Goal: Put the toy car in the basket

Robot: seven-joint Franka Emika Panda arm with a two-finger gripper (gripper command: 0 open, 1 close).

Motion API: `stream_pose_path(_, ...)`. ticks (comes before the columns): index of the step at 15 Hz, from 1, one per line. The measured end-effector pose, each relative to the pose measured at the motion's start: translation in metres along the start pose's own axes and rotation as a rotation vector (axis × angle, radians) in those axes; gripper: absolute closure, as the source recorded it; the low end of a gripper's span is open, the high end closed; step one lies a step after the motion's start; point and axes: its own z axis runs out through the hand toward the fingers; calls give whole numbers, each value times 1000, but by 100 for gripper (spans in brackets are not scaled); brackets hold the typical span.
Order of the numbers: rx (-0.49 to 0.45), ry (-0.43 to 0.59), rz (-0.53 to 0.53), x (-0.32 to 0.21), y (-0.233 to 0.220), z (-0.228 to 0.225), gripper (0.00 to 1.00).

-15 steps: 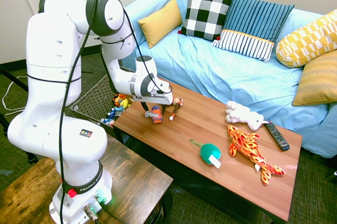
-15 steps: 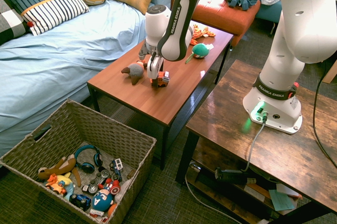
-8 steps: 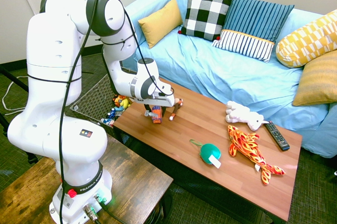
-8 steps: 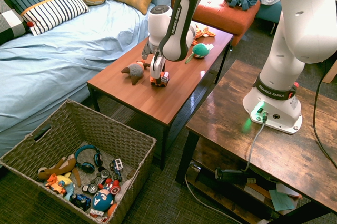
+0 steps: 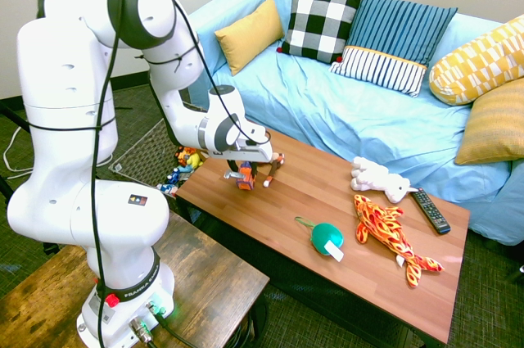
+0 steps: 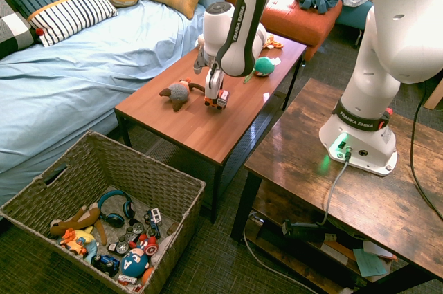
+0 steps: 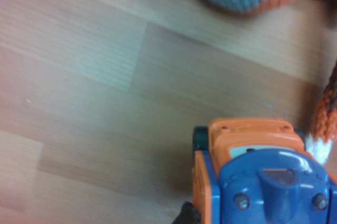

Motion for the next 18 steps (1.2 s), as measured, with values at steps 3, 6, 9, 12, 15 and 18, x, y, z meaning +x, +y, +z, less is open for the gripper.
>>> stream_pose_path(3, -13, 68, -14, -7, -56, -66, 100)
stream_pose_path(6, -30, 120, -90, -66, -189, -146, 100)
stream_pose_path(9, -71, 109, -189, -144, -292, -144, 100)
stream_pose_path(12, -107, 73, -197, -138, -341, -85, 100)
stream_pose_path(15, -135, 23, -210, -146, -380, -23, 100)
stream_pose_path(18, -167, -3, -225, -162, -412, 22, 0)
